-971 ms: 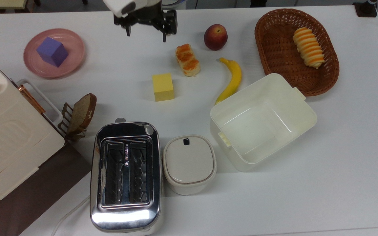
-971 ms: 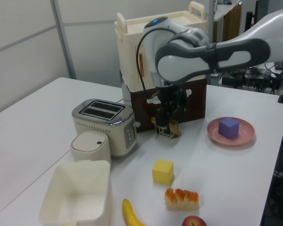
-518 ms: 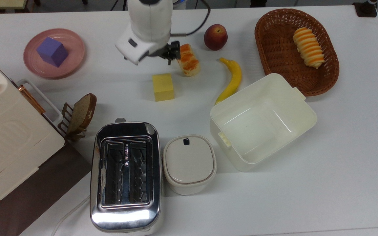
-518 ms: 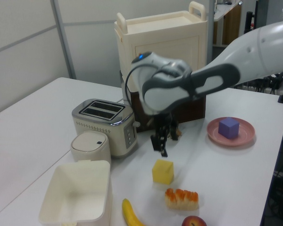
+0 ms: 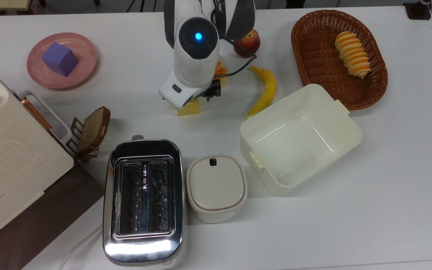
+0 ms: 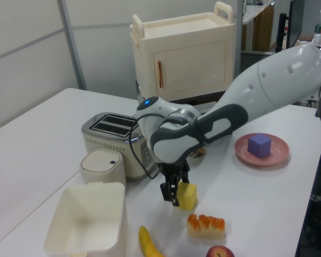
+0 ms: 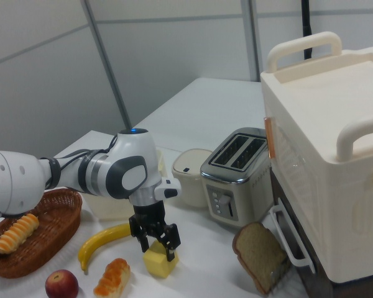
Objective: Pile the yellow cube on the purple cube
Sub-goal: 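Close the gripper on the yellow cube and lift it, then carry the yellow cube over the purple cube on the pink plate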
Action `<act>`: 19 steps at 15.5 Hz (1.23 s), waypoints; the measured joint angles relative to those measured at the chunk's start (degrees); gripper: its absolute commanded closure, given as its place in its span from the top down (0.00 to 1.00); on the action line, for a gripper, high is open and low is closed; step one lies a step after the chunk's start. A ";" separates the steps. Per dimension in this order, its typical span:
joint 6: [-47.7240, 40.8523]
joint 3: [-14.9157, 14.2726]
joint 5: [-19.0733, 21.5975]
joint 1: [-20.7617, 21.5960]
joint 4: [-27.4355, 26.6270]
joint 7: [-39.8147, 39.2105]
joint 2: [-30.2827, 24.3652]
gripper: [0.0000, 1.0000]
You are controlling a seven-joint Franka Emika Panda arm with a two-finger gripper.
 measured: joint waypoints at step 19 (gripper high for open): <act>-9.88 -23.86 0.22 -16.27 2.70 -26.50 -9.21 0.06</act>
